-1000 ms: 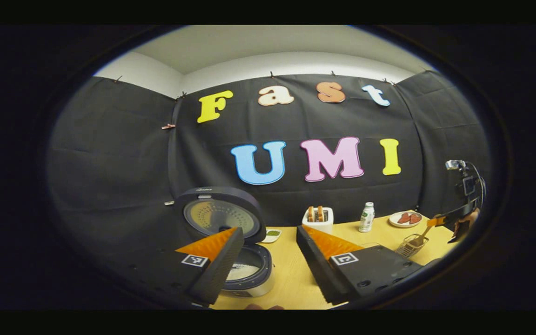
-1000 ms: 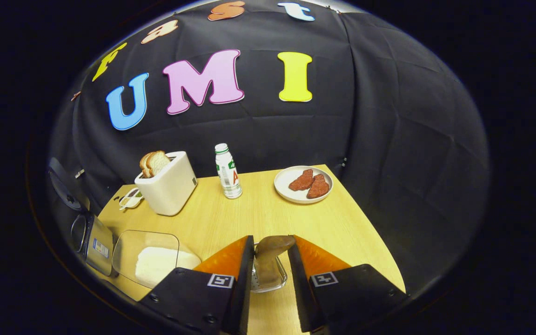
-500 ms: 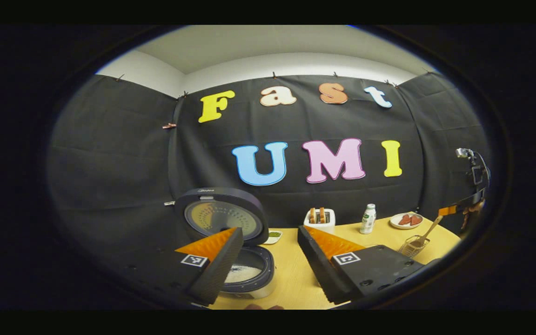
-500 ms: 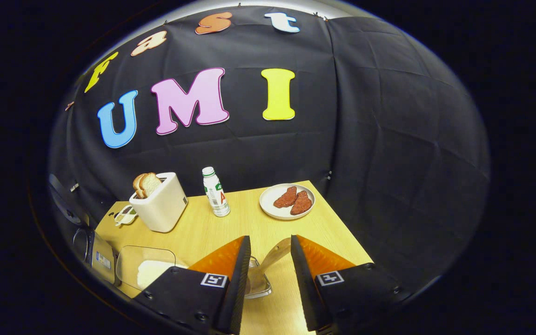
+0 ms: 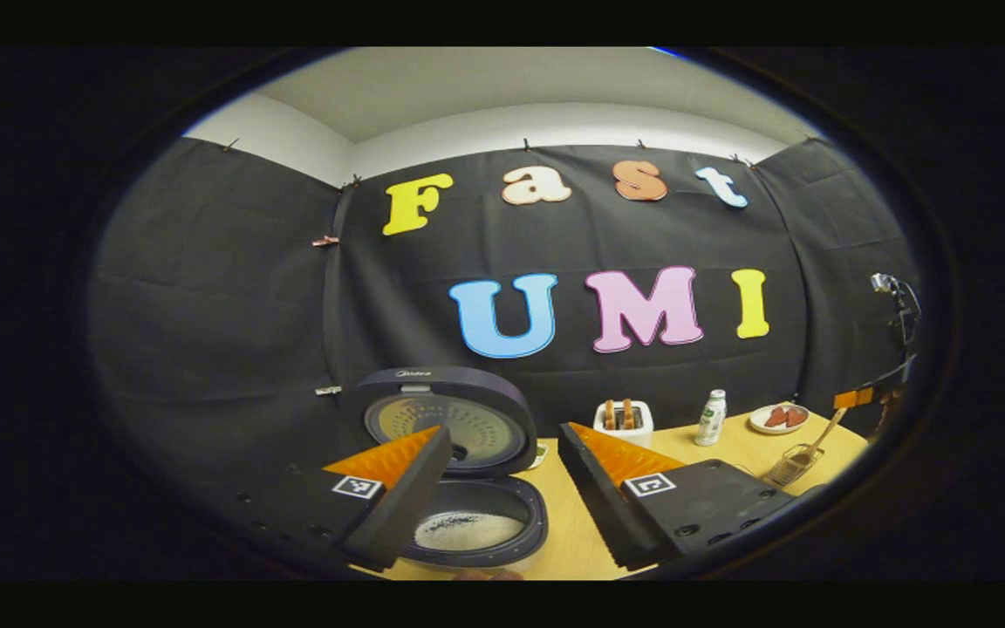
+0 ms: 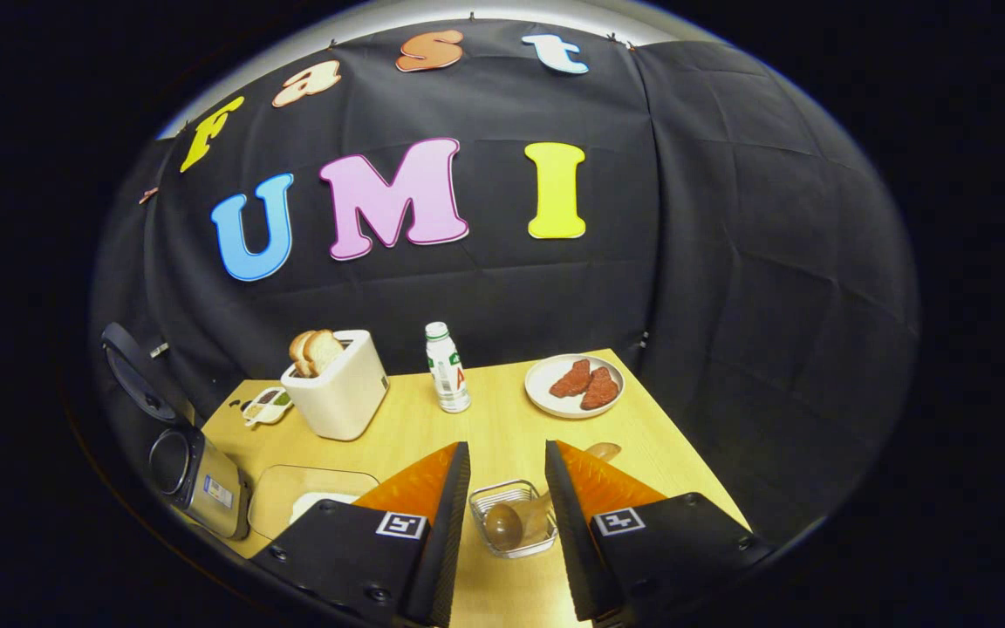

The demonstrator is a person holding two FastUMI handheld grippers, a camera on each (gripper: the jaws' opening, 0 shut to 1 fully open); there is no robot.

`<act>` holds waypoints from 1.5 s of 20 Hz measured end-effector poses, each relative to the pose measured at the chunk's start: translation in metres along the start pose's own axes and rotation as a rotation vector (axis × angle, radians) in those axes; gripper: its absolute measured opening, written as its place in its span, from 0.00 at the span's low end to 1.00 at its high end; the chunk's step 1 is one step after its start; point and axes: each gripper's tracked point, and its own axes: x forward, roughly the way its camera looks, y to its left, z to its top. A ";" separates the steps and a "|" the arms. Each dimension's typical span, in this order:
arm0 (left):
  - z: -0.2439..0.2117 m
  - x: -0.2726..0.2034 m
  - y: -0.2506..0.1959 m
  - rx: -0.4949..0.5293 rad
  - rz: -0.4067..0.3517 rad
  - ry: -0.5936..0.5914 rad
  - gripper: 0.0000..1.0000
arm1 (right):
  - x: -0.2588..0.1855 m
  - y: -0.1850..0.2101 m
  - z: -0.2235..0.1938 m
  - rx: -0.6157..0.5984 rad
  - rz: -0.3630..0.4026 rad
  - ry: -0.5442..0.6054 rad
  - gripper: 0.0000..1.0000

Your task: Close the left gripper, press the button to open the rice cooker; take a wooden spoon from the chopstick holder with the right hand, scoop a spoonful of rice and pour it into the rice cooker, then put the wooden spoon back into the chopstick holder.

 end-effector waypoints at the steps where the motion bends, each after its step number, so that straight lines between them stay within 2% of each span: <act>1: 0.005 0.004 0.004 -0.013 -0.004 -0.017 0.88 | -0.003 0.008 0.003 -0.004 0.011 -0.011 0.55; 9: 0.017 0.047 0.032 -0.013 -0.015 -0.034 0.88 | -0.026 0.055 0.029 -0.042 0.070 -0.091 0.55; 13: 0.027 0.073 0.045 0.031 -0.007 -0.056 0.88 | -0.033 0.072 0.037 -0.052 0.093 -0.112 0.56; 19: 0.027 0.108 0.064 0.004 -0.004 -0.032 0.90 | -0.043 0.089 0.040 -0.056 0.108 -0.127 0.57; 26: 0.030 0.140 0.073 0.081 0.005 -0.024 0.94 | -0.043 0.100 0.029 -0.047 0.123 -0.095 0.57; 27: 0.027 0.142 0.075 0.090 0.008 -0.011 0.93 | -0.043 0.098 0.031 -0.047 0.121 -0.095 0.61; 28: 0.025 0.144 0.075 0.091 0.008 -0.006 0.97 | -0.044 0.098 0.033 -0.046 0.120 -0.099 0.57; 30: 0.026 0.147 0.074 0.087 0.002 -0.004 0.94 | -0.044 0.098 0.032 -0.046 0.119 -0.099 0.57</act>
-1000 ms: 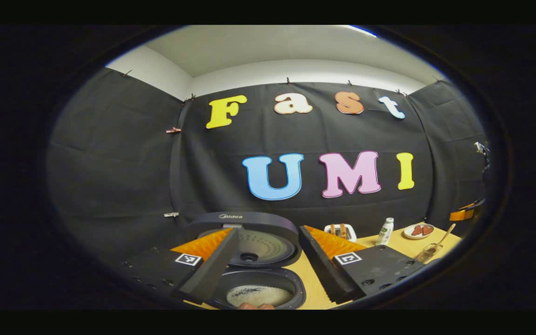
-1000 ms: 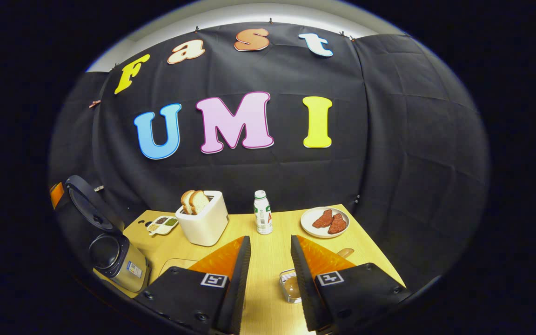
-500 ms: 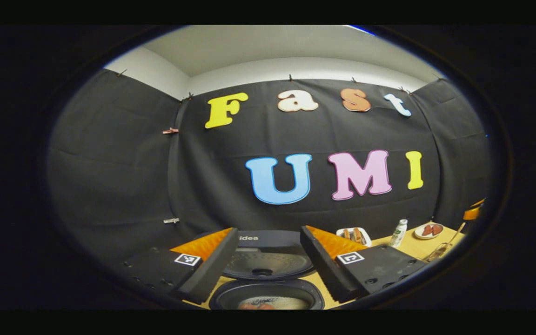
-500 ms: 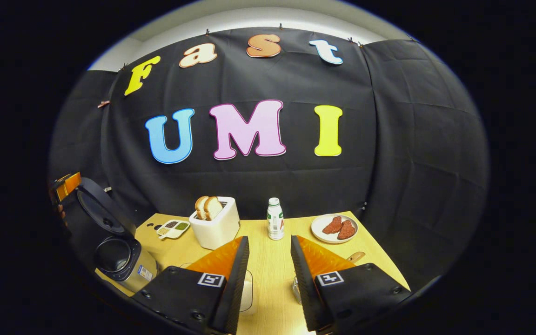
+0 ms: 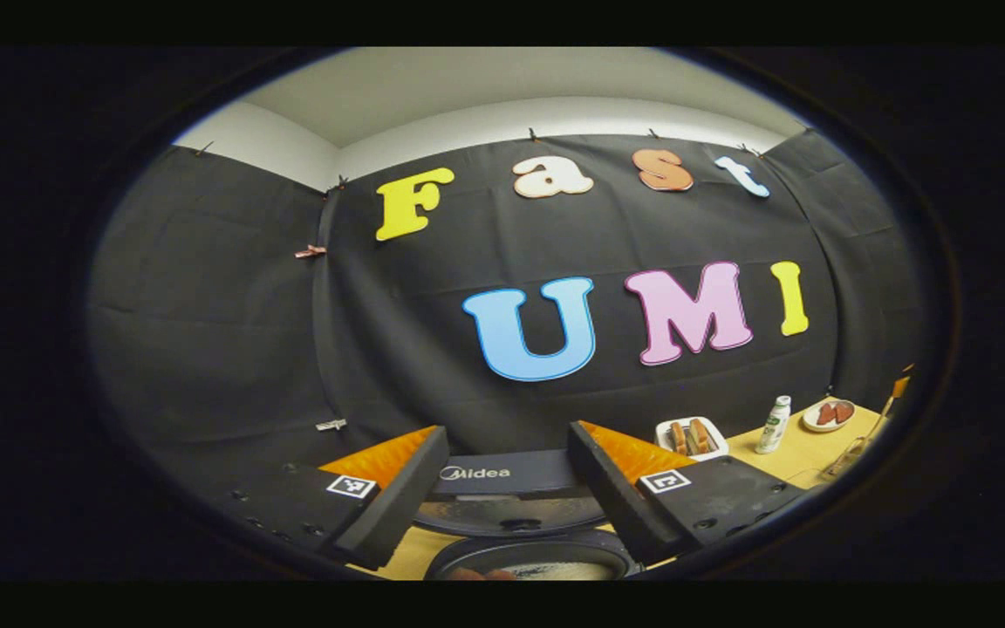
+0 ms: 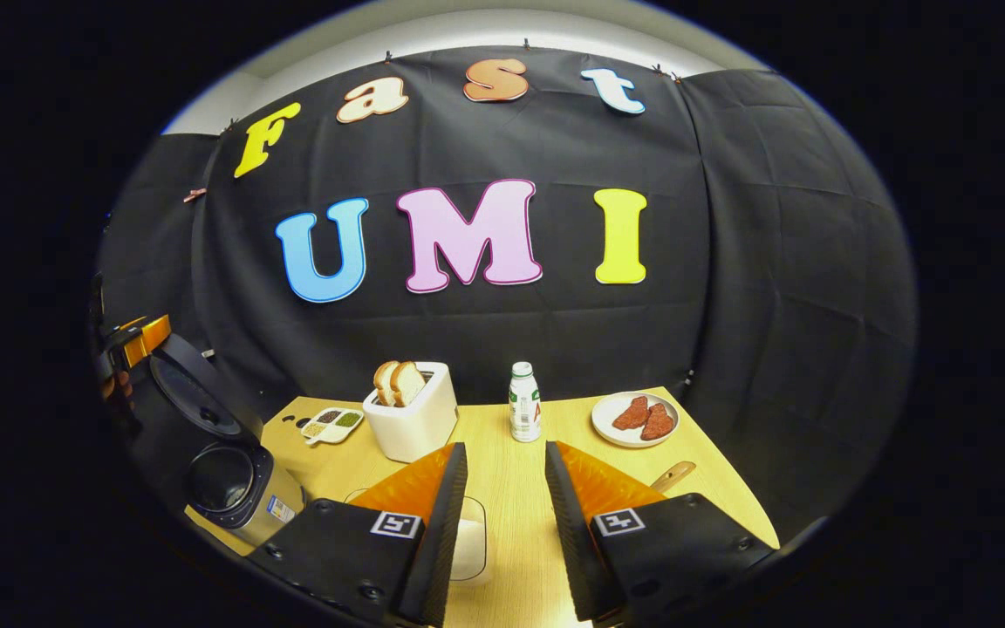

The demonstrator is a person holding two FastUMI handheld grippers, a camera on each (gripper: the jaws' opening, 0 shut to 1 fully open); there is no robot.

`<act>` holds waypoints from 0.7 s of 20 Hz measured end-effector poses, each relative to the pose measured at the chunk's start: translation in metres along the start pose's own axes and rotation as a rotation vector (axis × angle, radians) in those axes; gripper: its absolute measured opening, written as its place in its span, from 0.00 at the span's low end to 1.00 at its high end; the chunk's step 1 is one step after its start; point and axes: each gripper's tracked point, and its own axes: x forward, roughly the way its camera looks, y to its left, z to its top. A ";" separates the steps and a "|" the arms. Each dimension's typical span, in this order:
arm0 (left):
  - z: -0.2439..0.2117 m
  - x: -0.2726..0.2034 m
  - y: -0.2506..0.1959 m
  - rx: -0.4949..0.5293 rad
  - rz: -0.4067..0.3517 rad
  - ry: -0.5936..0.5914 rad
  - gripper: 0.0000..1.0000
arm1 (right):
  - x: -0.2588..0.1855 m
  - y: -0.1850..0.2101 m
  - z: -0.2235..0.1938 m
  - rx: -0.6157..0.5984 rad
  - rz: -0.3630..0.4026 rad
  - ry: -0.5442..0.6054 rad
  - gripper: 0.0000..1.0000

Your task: Close the left gripper, press the button to open the rice cooker; take a wooden spoon from the chopstick holder with the right hand, scoop a spoonful of rice and pour it into the rice cooker, then put the wooden spoon back into the chopstick holder.

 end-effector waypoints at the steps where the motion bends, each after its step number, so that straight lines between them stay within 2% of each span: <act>1: -0.002 0.001 0.000 -0.002 -0.001 0.010 0.99 | 0.000 -0.001 0.000 0.000 0.000 0.000 0.57; 2: -0.008 0.000 -0.001 -0.013 0.001 0.026 0.94 | 0.000 0.000 0.000 0.002 0.002 0.003 0.57; 4: -0.008 -0.004 0.001 -0.051 0.002 0.024 0.93 | -0.002 -0.001 -0.002 0.004 0.003 0.007 0.57; 5: -0.010 -0.008 0.000 -0.059 0.003 0.025 0.96 | -0.003 -0.001 -0.002 0.004 0.003 0.006 0.57; 10: -0.015 -0.027 -0.002 -0.066 0.000 0.037 0.97 | -0.007 0.004 -0.001 0.006 0.029 0.001 0.57; 11: -0.017 -0.032 -0.002 -0.070 -0.003 0.041 1.00 | -0.007 0.006 -0.003 0.005 0.035 0.004 0.57; 12: -0.019 -0.038 -0.002 -0.071 -0.004 0.045 0.94 | -0.008 0.007 -0.004 0.002 0.042 0.006 0.57; 14: -0.024 -0.049 -0.002 -0.069 -0.006 0.053 0.98 | -0.009 0.010 -0.006 -0.004 0.055 0.011 0.57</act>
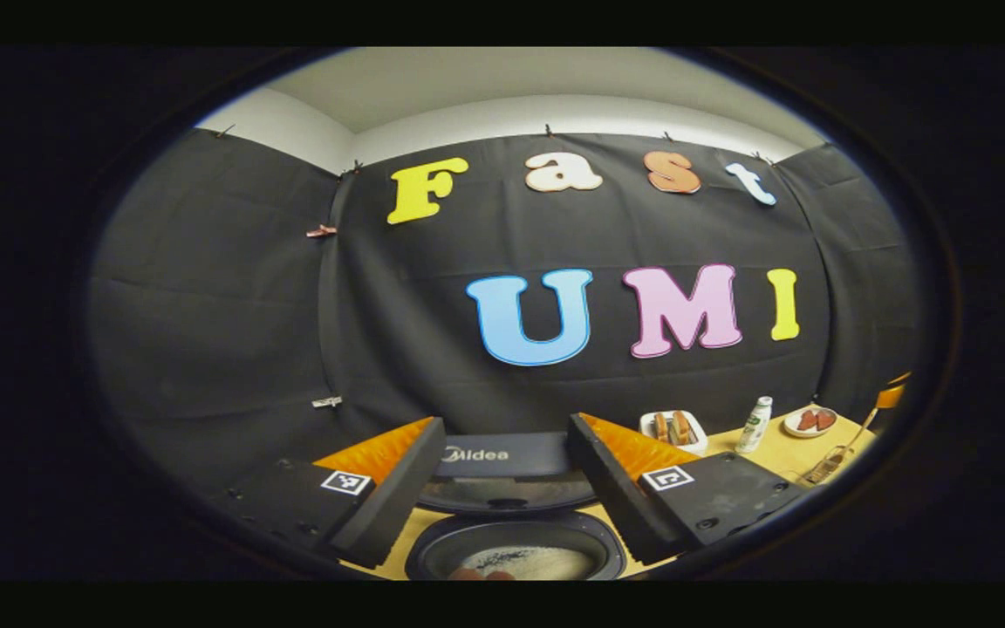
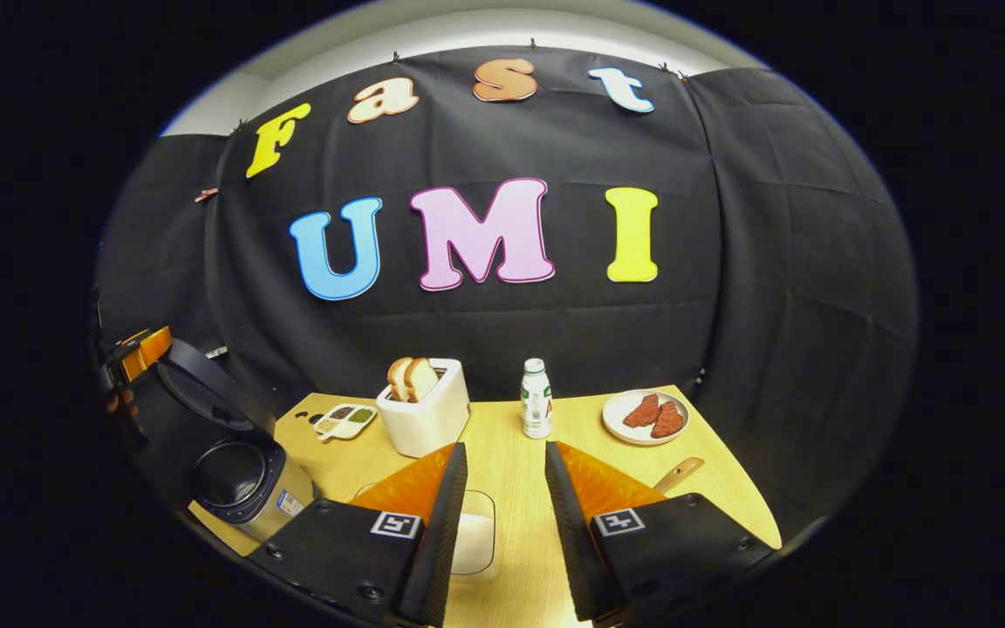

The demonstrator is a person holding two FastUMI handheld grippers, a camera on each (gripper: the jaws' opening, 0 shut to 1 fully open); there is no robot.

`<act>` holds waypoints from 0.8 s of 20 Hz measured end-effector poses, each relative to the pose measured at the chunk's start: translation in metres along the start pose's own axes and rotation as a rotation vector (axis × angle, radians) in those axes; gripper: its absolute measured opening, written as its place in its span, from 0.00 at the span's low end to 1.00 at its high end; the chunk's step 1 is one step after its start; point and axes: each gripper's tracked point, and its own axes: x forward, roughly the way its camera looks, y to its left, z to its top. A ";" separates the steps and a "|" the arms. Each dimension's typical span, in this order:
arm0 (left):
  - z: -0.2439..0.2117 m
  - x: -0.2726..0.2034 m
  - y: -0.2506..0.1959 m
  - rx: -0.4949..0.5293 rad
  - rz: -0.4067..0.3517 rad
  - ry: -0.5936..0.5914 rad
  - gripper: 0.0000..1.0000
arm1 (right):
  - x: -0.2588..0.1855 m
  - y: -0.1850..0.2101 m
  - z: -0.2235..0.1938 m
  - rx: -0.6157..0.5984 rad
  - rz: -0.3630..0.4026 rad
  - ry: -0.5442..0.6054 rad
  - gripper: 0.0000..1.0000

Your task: Close the left gripper, press the button to open the rice cooker; take a wooden spoon from the chopstick holder with the right hand, scoop a spoonful of rice and pour it into the rice cooker, then put the wooden spoon back into the chopstick holder.

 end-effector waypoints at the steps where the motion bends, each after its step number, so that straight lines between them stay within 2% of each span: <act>1: -0.002 -0.005 0.000 -0.005 0.001 0.003 0.98 | -0.002 0.003 -0.001 0.000 0.006 0.003 0.57; 7: -0.002 -0.022 0.006 -0.021 0.023 -0.010 0.97 | -0.005 0.010 -0.002 -0.012 0.039 0.002 0.57; 10: 0.048 -0.021 0.005 0.088 0.035 -0.151 0.94 | -0.003 0.010 -0.001 -0.002 0.043 0.005 0.57; 12: 0.063 -0.009 -0.001 0.191 0.024 -0.179 0.97 | -0.001 0.010 -0.002 0.009 0.043 0.007 0.57; 14: 0.062 0.006 -0.012 0.204 -0.001 -0.174 0.98 | 0.000 0.011 -0.003 0.012 0.043 0.013 0.57; 16: 0.053 0.019 -0.012 0.186 -0.004 -0.150 0.89 | 0.000 0.011 -0.005 0.011 0.044 0.017 0.57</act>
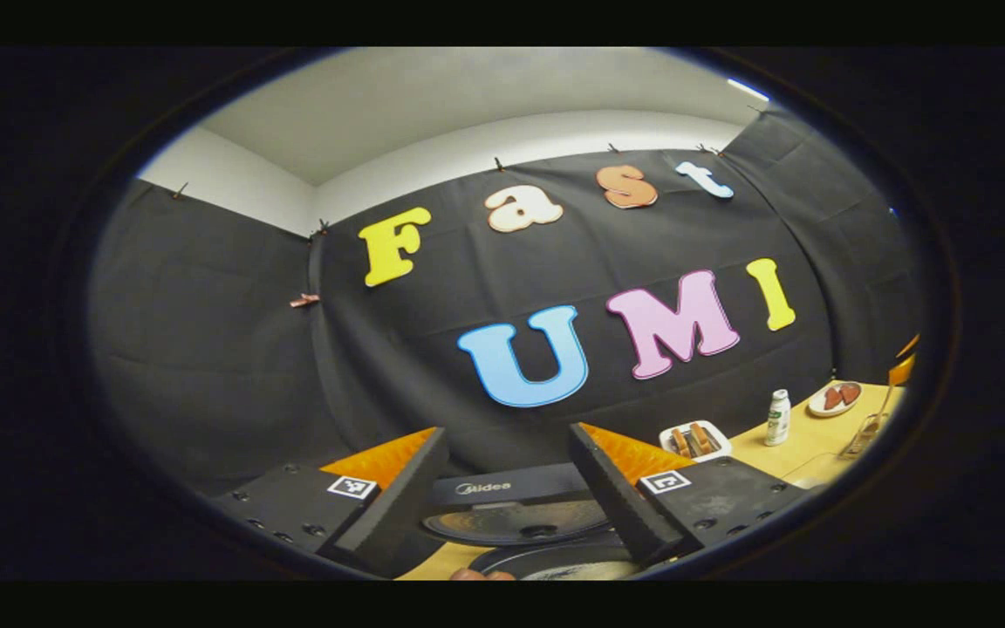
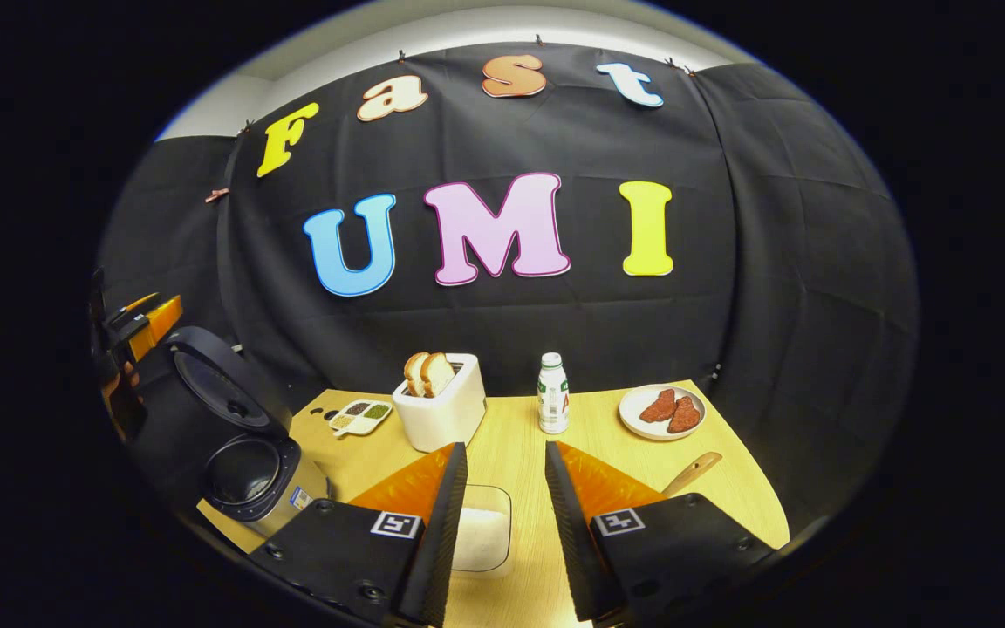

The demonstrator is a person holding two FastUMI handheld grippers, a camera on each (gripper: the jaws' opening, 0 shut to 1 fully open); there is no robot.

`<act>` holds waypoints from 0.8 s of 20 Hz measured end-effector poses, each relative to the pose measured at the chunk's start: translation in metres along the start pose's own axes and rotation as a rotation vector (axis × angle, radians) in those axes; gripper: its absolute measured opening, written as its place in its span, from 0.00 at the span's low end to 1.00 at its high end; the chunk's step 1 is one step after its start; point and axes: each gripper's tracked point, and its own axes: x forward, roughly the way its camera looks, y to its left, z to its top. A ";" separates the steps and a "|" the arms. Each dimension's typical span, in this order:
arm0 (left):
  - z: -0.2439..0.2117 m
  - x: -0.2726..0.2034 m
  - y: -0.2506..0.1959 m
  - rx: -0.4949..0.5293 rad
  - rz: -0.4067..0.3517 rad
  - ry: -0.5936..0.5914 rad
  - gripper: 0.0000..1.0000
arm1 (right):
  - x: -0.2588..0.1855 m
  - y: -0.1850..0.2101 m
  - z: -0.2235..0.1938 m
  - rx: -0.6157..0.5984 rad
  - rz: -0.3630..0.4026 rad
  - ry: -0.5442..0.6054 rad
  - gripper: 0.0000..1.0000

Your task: Close the left gripper, press the button to open the rice cooker; take a wooden spoon from the chopstick holder with the right hand, scoop a spoonful of rice and pour it into the rice cooker, then put the wooden spoon back into the chopstick holder.

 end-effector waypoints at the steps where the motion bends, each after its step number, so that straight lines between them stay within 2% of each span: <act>1: -0.006 0.007 0.001 -0.003 0.003 0.011 0.98 | 0.000 -0.001 0.000 -0.001 -0.001 -0.001 0.57; 2: -0.009 0.011 0.002 -0.002 0.009 0.016 0.90 | 0.001 -0.003 0.000 -0.002 -0.004 0.001 0.57; 3: -0.013 0.016 0.004 -0.010 0.013 0.025 0.98 | 0.000 -0.004 -0.002 -0.002 -0.006 0.004 0.57; 4: -0.018 0.018 0.004 -0.024 0.014 0.035 0.89 | 0.001 -0.005 -0.002 0.000 -0.009 0.005 0.57; 6: -0.027 0.023 0.005 -0.047 0.020 0.061 0.89 | 0.002 -0.008 -0.001 0.007 -0.016 0.005 0.57; 8: -0.036 0.025 0.006 -0.066 0.016 0.096 0.98 | 0.003 -0.009 0.000 0.013 -0.018 0.006 0.57; 10: -0.041 0.025 0.003 -0.089 0.010 0.118 0.93 | 0.002 -0.010 -0.001 0.012 -0.020 0.009 0.58; 11: -0.042 0.024 0.004 -0.106 0.009 0.124 0.96 | 0.003 -0.010 -0.002 0.013 -0.020 0.011 0.59; 16: -0.048 0.006 0.003 -0.165 0.001 0.162 0.97 | 0.003 -0.006 -0.002 0.016 -0.011 0.014 0.60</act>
